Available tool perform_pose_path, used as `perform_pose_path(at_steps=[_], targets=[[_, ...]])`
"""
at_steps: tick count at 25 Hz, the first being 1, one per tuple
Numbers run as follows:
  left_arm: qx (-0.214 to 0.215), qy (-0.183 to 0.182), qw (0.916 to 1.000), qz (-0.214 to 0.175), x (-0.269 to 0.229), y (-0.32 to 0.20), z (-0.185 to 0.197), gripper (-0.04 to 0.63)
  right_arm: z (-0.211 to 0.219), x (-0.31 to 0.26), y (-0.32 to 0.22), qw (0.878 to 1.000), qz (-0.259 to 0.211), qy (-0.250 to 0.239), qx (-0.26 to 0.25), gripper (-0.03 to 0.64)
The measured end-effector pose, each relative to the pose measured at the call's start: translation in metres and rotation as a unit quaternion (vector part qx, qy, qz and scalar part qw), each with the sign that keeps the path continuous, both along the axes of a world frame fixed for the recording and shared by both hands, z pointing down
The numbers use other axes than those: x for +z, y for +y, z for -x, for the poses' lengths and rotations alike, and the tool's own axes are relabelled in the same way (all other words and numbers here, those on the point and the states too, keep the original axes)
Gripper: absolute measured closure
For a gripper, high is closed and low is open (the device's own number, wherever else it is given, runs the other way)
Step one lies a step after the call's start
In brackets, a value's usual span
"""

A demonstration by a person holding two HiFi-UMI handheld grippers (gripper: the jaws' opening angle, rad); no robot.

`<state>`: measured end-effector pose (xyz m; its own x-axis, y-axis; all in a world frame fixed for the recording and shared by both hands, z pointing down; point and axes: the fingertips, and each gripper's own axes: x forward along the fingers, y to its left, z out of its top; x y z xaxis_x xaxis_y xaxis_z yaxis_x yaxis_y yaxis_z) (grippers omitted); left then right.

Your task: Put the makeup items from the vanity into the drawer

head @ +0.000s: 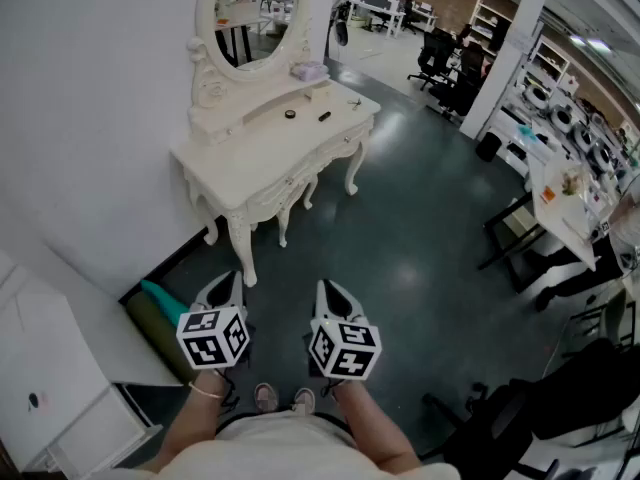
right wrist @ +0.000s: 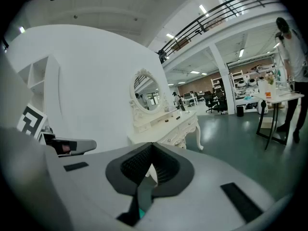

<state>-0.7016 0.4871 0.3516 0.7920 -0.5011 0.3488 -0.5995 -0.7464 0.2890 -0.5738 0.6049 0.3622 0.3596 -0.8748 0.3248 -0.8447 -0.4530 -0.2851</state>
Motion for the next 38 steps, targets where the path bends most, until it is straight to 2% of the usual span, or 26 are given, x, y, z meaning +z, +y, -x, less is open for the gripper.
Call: perform_pose_path(at_steps=[9, 14, 21, 25, 32, 38], targets=[[0.005, -0.001, 1.0000, 0.000, 0.003, -0.012, 0.003, 0.592, 0.003, -0.001, -0.010, 1.000, 0.005, 0.005, 0.005, 0.600], [0.013, -0.008, 0.9999, -0.004, 0.005, -0.023, 0.005, 0.592, 0.001, 0.001, -0.017, 1.000, -0.009, -0.014, 0.018, 0.598], [0.035, -0.030, 0.9988, -0.016, 0.015, -0.044, 0.007, 0.592, -0.005, 0.012, -0.022, 0.998, -0.013, -0.030, 0.057, 0.598], [0.039, -0.040, 0.9984, -0.009, 0.024, -0.061, 0.008, 0.592, -0.011, 0.023, -0.018, 0.996, -0.009, -0.050, 0.077, 0.598], [0.065, -0.043, 0.9969, -0.013, 0.028, -0.076, -0.022, 0.592, -0.040, 0.031, -0.021, 0.992, -0.007, -0.061, 0.111, 0.598], [0.064, -0.048, 0.9968, -0.009, 0.038, -0.099, -0.054, 0.592, -0.074, 0.035, -0.047, 0.992, -0.008, -0.063, 0.108, 0.598]])
